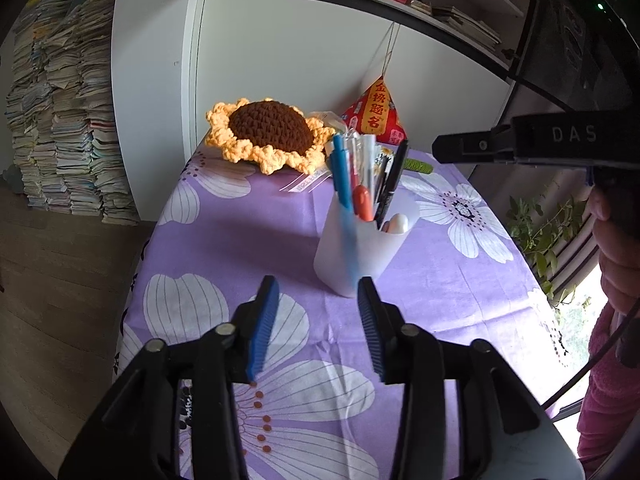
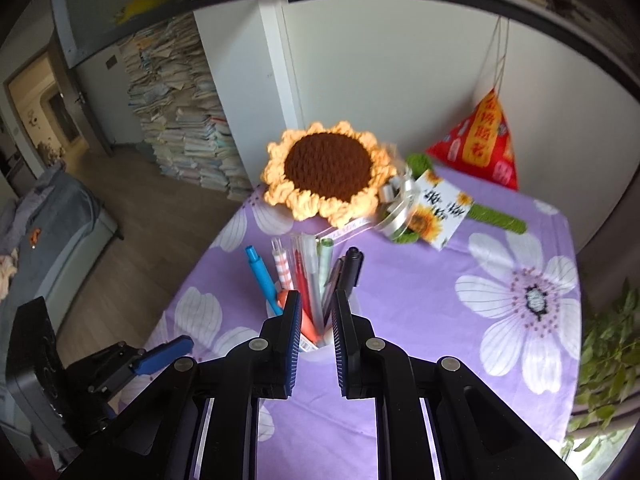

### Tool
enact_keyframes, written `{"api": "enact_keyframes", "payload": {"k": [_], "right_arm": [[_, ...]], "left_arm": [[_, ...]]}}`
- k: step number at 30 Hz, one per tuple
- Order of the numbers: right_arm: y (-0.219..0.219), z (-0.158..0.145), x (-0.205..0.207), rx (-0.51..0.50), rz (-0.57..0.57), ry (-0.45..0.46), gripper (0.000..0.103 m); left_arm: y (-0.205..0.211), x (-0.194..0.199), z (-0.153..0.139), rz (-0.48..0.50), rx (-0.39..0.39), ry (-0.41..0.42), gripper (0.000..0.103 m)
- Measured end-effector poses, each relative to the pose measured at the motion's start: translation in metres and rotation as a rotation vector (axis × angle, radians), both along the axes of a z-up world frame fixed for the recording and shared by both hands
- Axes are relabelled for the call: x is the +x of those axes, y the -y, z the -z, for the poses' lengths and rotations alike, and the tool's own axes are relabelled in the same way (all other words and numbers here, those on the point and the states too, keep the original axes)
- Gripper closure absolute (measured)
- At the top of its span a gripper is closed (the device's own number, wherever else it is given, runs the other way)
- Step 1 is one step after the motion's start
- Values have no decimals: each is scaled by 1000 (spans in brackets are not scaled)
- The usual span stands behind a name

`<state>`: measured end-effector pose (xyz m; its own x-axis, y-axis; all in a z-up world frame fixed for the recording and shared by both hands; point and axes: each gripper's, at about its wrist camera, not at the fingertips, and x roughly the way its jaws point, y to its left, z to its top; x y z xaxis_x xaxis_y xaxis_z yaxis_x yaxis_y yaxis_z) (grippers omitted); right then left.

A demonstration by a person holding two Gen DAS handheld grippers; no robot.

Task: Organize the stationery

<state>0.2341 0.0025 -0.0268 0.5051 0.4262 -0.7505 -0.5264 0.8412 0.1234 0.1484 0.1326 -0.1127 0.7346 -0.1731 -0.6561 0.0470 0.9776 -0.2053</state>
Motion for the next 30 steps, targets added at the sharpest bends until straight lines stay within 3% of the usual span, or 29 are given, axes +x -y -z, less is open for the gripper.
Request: {"api": "enact_keyframes", "payload": {"k": [7, 11, 18, 21, 30], "right_arm": [[33, -8, -34, -10, 110, 86, 88], [56, -18, -54, 12, 159, 136, 69], [102, -33, -89, 51, 260, 222, 60], [118, -35, -101, 85, 273, 238, 53], [165, -43, -145, 118, 330, 304, 46]], "left_arm": [[22, -12, -22, 24, 42, 64, 48], [39, -21, -42, 46, 83, 130, 40], [65, -43, -76, 51, 128, 257, 25], [80, -51, -83, 49, 161, 272, 19], [123, -86, -102, 42, 224, 303, 7]]}}
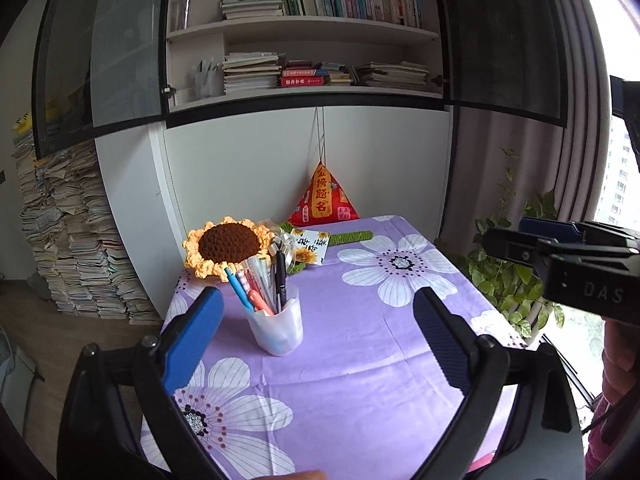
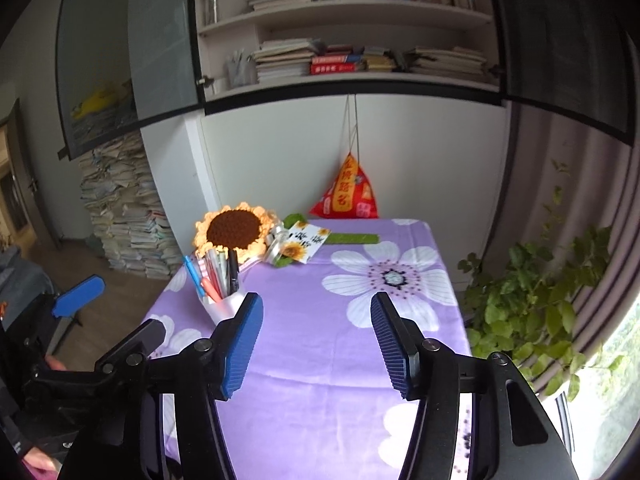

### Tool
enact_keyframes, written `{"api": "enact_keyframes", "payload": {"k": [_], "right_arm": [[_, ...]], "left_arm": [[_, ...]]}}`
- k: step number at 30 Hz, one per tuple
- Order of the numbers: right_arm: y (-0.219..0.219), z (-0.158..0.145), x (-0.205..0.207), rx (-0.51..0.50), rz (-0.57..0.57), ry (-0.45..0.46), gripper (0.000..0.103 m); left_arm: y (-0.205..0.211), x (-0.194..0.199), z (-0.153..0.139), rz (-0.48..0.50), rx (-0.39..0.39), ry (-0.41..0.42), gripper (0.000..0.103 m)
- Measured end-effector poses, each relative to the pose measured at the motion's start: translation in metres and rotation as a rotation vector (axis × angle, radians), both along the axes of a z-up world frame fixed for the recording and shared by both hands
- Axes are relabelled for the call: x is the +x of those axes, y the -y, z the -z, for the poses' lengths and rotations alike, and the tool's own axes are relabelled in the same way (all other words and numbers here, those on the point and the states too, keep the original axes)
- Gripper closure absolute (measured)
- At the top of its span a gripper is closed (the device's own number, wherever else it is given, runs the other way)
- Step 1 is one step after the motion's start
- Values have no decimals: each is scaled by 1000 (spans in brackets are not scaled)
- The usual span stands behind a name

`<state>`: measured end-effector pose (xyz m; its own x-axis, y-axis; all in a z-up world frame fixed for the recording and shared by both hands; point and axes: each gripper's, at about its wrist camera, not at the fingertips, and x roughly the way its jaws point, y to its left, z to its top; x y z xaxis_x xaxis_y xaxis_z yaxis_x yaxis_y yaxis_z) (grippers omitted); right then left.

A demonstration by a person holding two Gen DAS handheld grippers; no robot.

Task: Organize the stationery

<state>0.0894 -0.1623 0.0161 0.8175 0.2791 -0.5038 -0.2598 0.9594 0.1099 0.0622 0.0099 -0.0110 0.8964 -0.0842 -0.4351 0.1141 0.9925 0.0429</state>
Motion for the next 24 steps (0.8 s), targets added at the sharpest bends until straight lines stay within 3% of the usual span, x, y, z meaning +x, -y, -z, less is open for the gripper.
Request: {"api": "enact_keyframes", "payload": {"k": [4, 6, 7, 24], "right_arm": [[16, -7, -28, -5, 16, 52, 41], [24, -10, -43, 3, 27, 81, 23], [29, -12, -52, 12, 36, 105, 21], [45, -20, -106, 37, 48, 160, 21]], "left_arm": [[8, -12, -7, -26, -29, -1, 6], [12, -18, -9, -33, -39, -1, 6], [15, -22, -10, -35, -39, 2, 6], [43, -67, -20, -12, 20, 79, 1]]}}
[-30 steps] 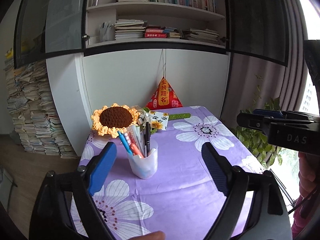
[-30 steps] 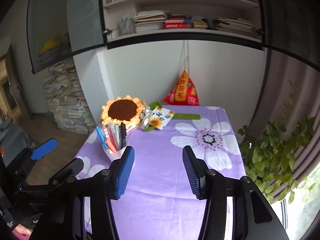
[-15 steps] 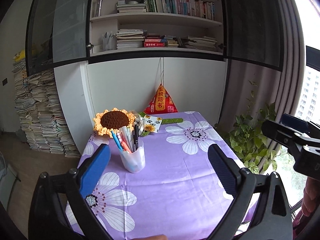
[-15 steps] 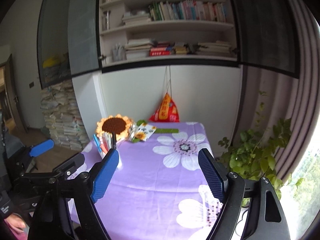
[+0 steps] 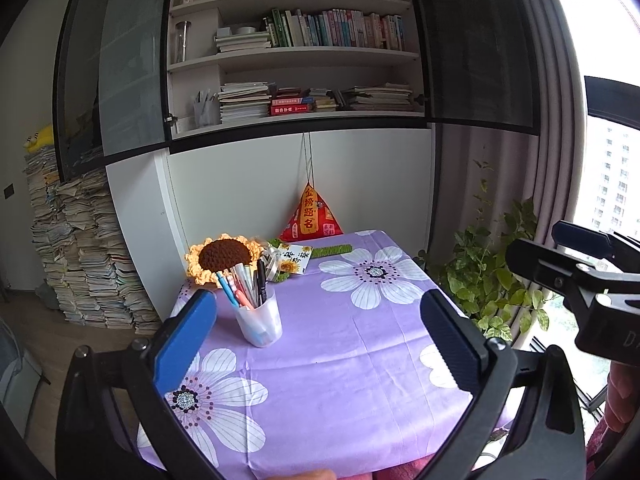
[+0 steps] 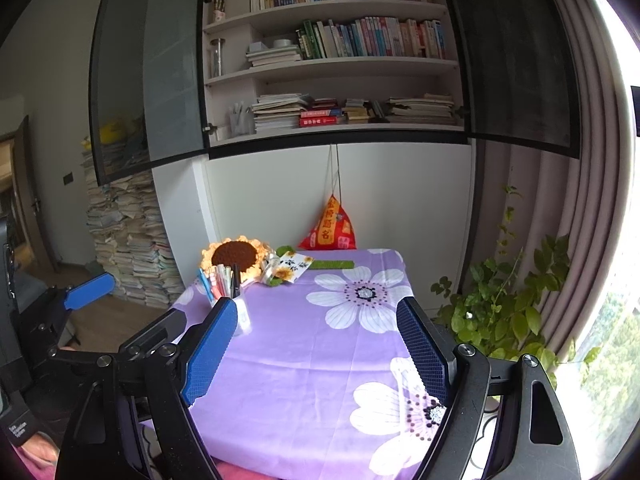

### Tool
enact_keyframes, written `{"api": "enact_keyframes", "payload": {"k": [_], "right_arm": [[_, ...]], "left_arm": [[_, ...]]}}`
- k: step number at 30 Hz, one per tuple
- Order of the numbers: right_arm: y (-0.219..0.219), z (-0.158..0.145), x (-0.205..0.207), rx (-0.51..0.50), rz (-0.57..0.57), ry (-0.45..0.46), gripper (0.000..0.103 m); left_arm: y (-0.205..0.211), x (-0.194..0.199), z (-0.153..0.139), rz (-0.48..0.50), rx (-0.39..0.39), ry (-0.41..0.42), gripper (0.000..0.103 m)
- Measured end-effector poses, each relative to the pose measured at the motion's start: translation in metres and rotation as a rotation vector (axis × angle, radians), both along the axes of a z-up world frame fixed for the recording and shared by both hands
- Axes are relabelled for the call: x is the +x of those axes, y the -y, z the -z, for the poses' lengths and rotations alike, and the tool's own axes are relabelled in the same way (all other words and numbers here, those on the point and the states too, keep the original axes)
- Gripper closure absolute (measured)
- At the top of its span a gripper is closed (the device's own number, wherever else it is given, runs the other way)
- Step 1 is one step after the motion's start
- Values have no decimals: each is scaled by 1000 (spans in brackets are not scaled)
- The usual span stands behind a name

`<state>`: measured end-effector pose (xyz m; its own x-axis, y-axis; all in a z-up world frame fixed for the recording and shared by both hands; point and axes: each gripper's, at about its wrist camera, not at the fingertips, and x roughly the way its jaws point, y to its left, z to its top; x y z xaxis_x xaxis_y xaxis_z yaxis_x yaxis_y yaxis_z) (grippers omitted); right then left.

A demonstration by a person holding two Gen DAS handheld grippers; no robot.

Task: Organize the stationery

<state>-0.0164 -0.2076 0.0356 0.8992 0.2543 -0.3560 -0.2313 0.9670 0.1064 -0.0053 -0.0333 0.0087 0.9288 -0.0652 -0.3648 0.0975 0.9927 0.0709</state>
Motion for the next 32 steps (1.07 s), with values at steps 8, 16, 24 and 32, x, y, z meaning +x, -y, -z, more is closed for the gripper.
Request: {"api": "enact_keyframes", "payload": {"k": [8, 16, 24, 32], "right_arm": [[-3, -5, -8, -7, -7, 11, 21], [-10, -6, -10, -19, -18, 10, 21], [-12, -5, -11, -18, -19, 18, 21], [-13, -6, -11, -17, -18, 18, 21]], "left_arm": [[-8, -4, 0, -13, -20, 7, 1], [-12, -8, -1, -20, -26, 5, 1], [-21, -13, -5, -32, -40, 28, 1], [-21, -16, -9, -31, -37, 43, 1]]}}
